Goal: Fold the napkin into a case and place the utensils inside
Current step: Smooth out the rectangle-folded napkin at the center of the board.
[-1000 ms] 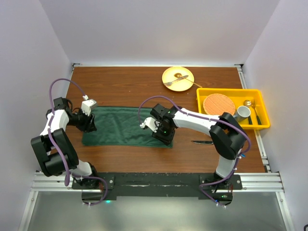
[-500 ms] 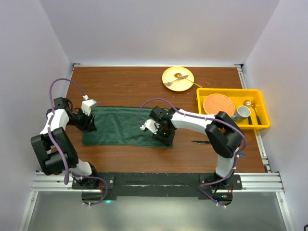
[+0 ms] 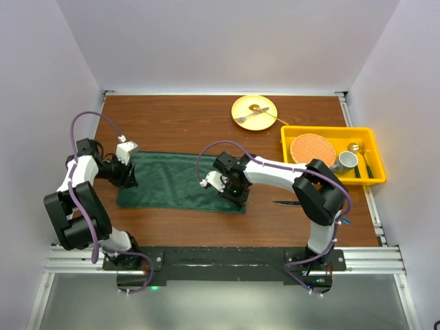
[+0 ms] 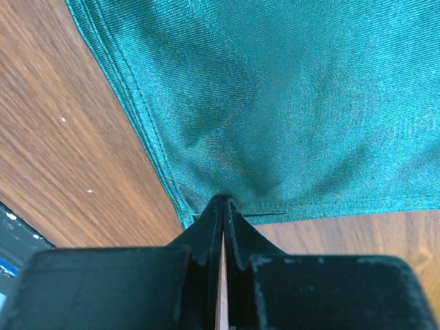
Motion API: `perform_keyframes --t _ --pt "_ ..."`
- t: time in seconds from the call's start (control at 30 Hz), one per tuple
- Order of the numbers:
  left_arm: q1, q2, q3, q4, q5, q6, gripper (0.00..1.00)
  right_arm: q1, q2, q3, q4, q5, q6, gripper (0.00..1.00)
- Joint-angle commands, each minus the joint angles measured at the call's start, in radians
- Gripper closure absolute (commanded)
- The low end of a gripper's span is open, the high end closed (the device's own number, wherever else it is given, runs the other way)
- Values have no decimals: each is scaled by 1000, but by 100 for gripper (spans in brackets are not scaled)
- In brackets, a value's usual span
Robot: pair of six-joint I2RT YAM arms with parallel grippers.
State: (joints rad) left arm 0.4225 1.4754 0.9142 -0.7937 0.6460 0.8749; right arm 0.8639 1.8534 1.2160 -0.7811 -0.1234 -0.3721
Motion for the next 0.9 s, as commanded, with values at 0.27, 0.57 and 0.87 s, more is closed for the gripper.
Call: perform_keyframes --t 0.27,0.57,0.87 --pt "-2 -7 32 7 10 22 53 11 -82 66 -84 -79 9 72" --pt "-2 -7 38 2 12 19 53 49 -56 25 -35 -42 10 71" --pt "-1 -1 46 -4 14 22 53 80 -30 -30 25 34 -2 69"
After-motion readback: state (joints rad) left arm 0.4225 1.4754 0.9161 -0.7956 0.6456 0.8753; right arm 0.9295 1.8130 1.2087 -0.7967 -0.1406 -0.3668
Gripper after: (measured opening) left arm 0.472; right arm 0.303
